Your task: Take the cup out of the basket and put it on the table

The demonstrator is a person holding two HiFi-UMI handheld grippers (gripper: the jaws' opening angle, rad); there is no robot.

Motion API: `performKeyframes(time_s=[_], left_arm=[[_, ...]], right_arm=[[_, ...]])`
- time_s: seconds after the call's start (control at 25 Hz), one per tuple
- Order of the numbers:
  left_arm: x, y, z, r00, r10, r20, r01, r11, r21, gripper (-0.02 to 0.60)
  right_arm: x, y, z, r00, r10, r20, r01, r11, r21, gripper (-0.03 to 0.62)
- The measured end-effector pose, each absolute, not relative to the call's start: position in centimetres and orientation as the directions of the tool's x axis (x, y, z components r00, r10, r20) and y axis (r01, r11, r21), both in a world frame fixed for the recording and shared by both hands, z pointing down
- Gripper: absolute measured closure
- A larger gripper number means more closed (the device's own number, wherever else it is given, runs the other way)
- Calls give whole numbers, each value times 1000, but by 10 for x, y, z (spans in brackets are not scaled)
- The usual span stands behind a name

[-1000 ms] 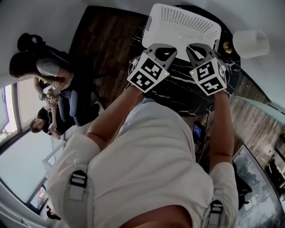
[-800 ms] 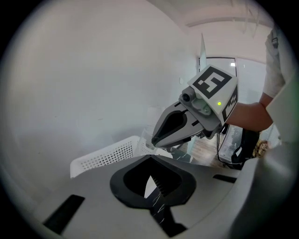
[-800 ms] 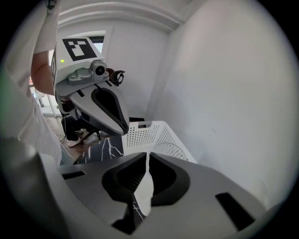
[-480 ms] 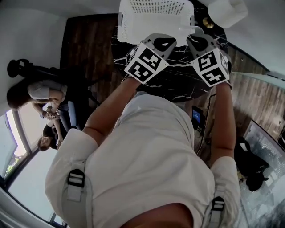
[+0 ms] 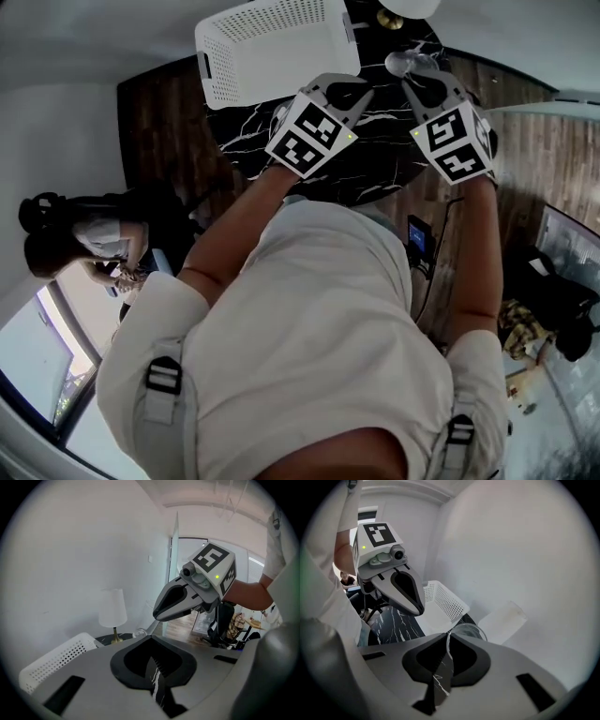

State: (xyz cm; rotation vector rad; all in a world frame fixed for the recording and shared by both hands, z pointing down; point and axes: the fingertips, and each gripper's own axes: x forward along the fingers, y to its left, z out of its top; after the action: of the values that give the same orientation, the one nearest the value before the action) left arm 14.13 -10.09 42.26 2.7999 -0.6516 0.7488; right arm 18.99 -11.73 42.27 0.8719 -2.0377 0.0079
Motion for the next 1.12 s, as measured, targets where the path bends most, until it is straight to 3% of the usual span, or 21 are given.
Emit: performKeyframes(time_s=[0.28, 1.12], left_arm=[[172, -92, 434, 797, -304, 521, -405, -910, 88, 575], [194, -87, 540, 789, -183, 586, -420, -858, 297, 575]], right_arm=[[230, -99, 445, -312, -566, 763, -635, 722, 275, 569], [242, -92, 557, -282, -426, 860, -654, 741, 153, 569]])
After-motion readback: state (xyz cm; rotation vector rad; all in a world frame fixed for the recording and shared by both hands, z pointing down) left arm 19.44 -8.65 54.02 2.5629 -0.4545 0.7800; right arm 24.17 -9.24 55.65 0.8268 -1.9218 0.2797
